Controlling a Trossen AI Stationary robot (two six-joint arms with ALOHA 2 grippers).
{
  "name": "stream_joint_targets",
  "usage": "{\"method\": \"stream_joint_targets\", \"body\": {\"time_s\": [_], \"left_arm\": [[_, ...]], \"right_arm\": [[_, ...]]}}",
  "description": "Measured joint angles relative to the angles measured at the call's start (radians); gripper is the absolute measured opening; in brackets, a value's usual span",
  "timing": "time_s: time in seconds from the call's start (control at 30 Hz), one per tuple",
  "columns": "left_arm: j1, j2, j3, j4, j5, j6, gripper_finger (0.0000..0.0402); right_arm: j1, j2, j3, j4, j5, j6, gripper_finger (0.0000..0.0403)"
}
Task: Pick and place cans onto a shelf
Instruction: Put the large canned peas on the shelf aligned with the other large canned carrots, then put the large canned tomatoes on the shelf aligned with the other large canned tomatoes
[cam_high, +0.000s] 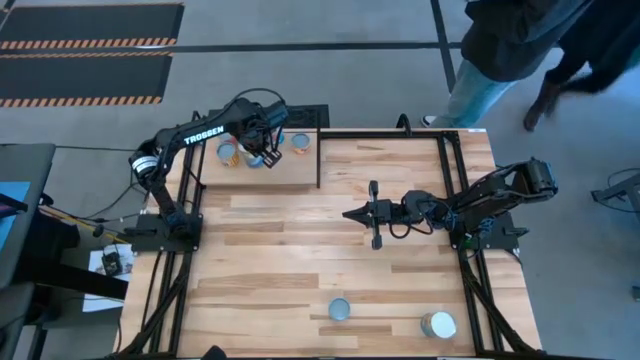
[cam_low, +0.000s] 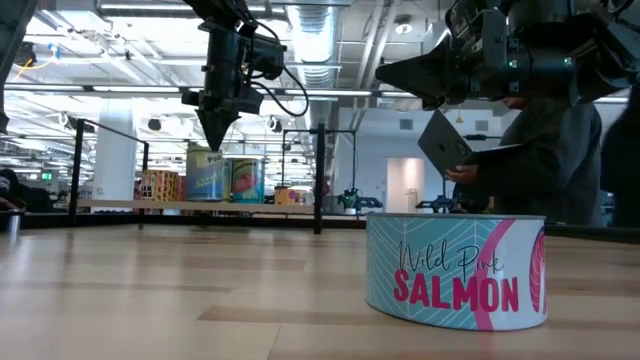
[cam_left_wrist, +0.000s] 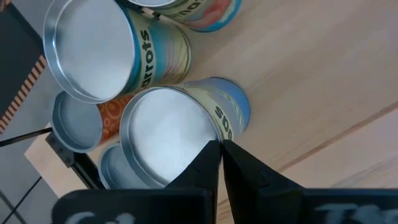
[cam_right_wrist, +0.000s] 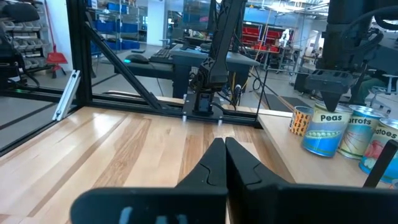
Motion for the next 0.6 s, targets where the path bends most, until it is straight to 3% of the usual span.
{"method": "stream_joint_targets", "body": {"time_s": [0.37, 0.6], "left_arm": [[0.0, 0.0, 0.0, 0.0, -0.03, 0.015, 0.0025], [-0.042, -0.045, 0.0, 0.017, -0.117, 0.046, 0.0025]], "right_arm": [[0.0, 0.0, 0.0, 0.0, 0.0, 0.0, 0.0006], [0.0, 0.0, 0.0, 0.0, 0.0, 0.0, 0.0006]]}}
